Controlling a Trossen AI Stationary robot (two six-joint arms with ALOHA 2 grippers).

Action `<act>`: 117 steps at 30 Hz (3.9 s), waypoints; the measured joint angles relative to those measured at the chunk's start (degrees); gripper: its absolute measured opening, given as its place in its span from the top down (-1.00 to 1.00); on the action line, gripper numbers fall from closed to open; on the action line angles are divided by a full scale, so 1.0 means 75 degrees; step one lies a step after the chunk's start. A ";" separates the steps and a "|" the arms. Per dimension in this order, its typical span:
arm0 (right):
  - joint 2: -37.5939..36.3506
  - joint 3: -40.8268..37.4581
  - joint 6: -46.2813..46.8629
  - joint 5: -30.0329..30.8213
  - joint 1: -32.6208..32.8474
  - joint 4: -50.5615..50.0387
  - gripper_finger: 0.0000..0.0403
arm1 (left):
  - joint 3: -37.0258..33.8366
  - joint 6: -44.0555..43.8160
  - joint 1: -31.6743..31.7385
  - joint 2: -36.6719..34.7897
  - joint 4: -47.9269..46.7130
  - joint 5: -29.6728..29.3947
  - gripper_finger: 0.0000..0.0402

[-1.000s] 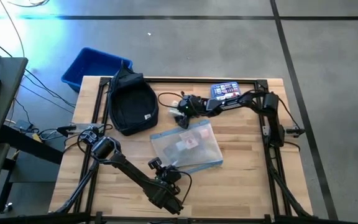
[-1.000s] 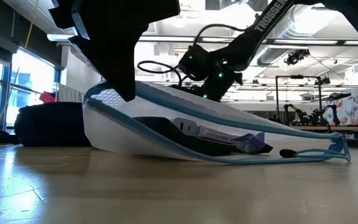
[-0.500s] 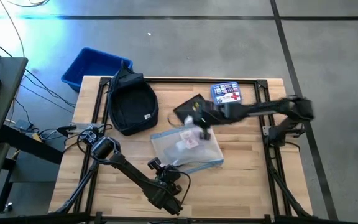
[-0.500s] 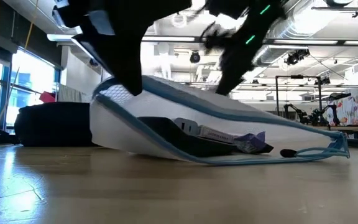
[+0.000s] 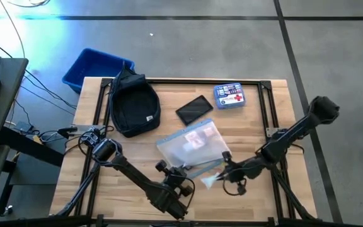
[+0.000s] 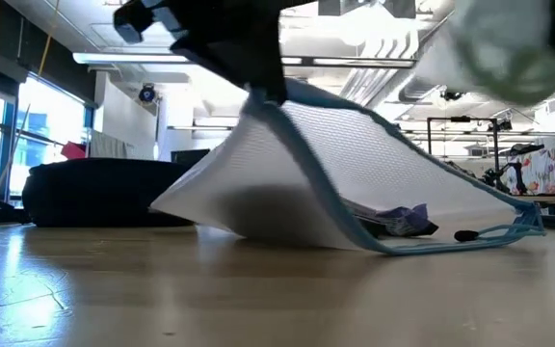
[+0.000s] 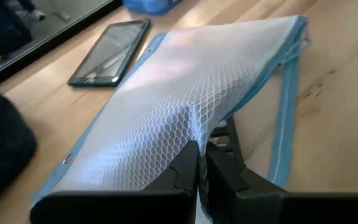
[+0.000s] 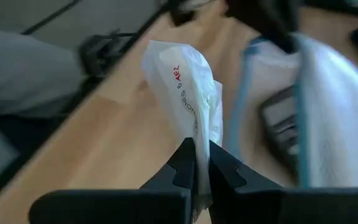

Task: Unpack backpack
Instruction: Put the transparent zip bag containing the green earphones into the transparent zipper bag, then close the transparent zipper bag

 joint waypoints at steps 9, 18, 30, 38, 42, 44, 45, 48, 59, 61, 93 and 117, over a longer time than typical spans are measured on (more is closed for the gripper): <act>0.1492 0.0008 -0.0005 -0.1104 -0.1491 0.1371 1.00 | -0.0003 0.1531 0.0088 0.0006 0.1304 -0.0385 1.00; 0.2283 0.0002 0.0392 -0.0466 -0.2747 0.2291 0.98 | -0.0003 0.3205 0.0040 0.0009 0.2033 -0.0153 1.00; 0.2760 0.0005 -0.0510 -0.1561 -0.2973 0.3589 0.42 | -0.0003 0.3384 0.0053 0.0009 0.2030 0.0250 1.00; 0.2481 0.0005 0.0172 -0.2753 -0.2830 0.3079 -0.16 | -0.0003 0.3356 0.0078 0.0009 0.1833 0.0476 1.00; 0.1832 0.0008 -0.0308 -0.2829 -0.2358 0.2213 -0.21 | -0.0003 0.2727 0.0081 0.0009 0.0962 0.0492 1.00; 0.1469 0.0008 -0.0747 -0.2829 -0.1997 0.1675 -0.20 | -0.0003 0.2240 0.0095 0.0009 0.0279 0.0484 1.00; 0.1316 0.0008 -0.0930 -0.2824 -0.1800 0.1497 -0.19 | -0.0003 0.1973 0.0098 0.0009 -0.0111 0.0481 1.00; 0.0954 0.0008 -0.1378 -0.2543 -0.1214 0.1078 -0.15 | -0.0003 0.1156 0.0122 0.0009 -0.1255 0.0431 1.00; 0.0318 0.0008 -0.1571 0.0296 0.0054 -0.2013 -0.09 | -0.0754 0.0520 0.0477 0.0009 -0.2343 0.0733 1.00; 0.0318 0.0008 -0.1587 0.0980 0.0158 -0.2830 -0.09 | -0.0953 0.0472 0.0553 0.0012 -0.2360 0.1086 1.00; 0.2078 0.0698 -0.1574 0.3191 -0.0117 -0.2852 0.94 | -0.0865 0.5321 0.0495 -0.0050 0.4276 0.1599 0.20; 0.1536 0.0760 -0.1367 0.2612 -0.0210 -0.1934 1.00 | -0.1134 0.7703 0.0704 -0.0047 0.6418 0.0648 0.24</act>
